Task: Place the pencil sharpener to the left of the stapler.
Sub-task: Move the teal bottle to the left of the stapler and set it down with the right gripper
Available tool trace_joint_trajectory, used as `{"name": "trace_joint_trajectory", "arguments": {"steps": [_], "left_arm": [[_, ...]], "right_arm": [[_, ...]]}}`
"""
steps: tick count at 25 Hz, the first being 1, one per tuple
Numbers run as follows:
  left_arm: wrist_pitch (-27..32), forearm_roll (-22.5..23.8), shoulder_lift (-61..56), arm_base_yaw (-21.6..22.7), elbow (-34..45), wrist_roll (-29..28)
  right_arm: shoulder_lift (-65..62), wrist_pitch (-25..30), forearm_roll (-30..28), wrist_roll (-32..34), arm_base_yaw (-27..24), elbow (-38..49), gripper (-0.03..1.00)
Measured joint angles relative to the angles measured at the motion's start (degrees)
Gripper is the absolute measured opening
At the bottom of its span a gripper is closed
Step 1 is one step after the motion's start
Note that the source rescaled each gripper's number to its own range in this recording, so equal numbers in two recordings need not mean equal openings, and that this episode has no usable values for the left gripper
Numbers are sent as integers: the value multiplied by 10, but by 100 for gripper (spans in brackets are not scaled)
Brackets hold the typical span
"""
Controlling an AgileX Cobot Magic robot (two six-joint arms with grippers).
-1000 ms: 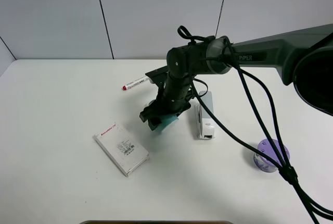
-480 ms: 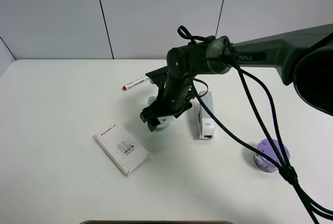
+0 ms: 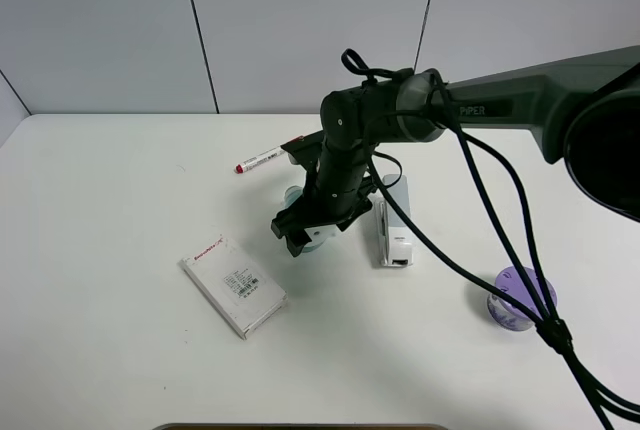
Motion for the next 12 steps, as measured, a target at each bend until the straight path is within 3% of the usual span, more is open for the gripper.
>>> {"name": "trace_joint_trajectory", "arguments": {"steps": [12], "left_arm": [[0,0,0,0,0,0]], "right_arm": [[-83,26,1,0,0,0,50]]}}
